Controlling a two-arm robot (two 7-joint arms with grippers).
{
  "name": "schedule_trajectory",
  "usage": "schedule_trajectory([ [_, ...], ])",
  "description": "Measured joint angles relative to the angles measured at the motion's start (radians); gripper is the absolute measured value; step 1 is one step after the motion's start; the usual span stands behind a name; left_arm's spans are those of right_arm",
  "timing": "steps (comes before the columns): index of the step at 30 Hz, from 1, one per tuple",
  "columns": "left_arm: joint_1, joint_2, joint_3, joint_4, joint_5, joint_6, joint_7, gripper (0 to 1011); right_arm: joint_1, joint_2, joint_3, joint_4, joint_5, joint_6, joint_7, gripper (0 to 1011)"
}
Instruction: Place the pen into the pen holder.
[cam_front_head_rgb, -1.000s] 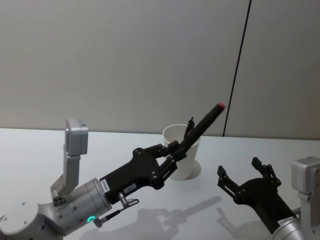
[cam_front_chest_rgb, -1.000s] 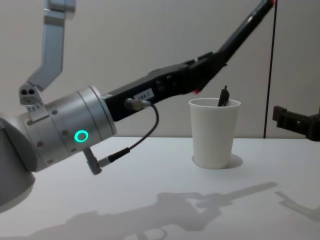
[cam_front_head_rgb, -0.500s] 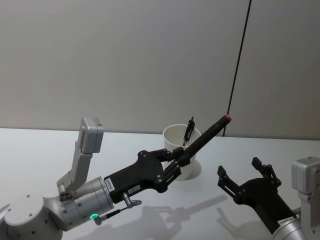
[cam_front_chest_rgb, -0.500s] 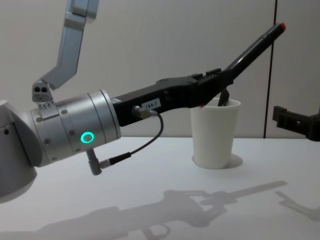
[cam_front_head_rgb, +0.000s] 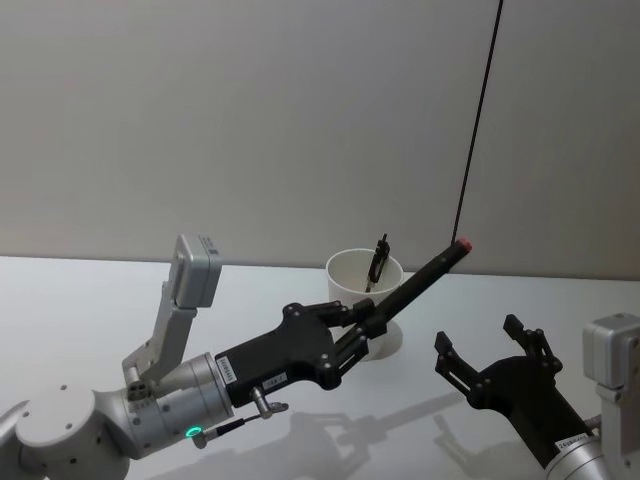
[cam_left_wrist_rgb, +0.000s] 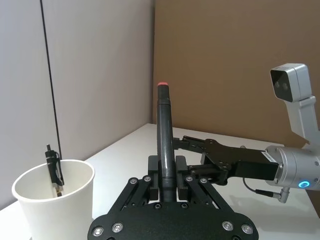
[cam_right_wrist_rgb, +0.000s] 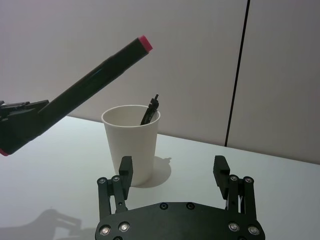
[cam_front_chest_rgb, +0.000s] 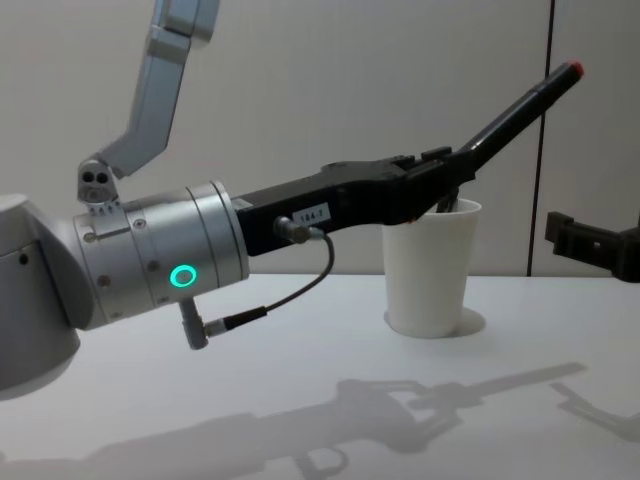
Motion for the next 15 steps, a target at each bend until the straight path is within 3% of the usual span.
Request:
schedule_trajectory([
  [15, -0.02, -0.002, 0.029, 0.013, -0.015, -0.011, -0.044, 201, 0.0, 0.0, 0.0, 0.0, 0.0, 0.0, 0.0, 1001],
])
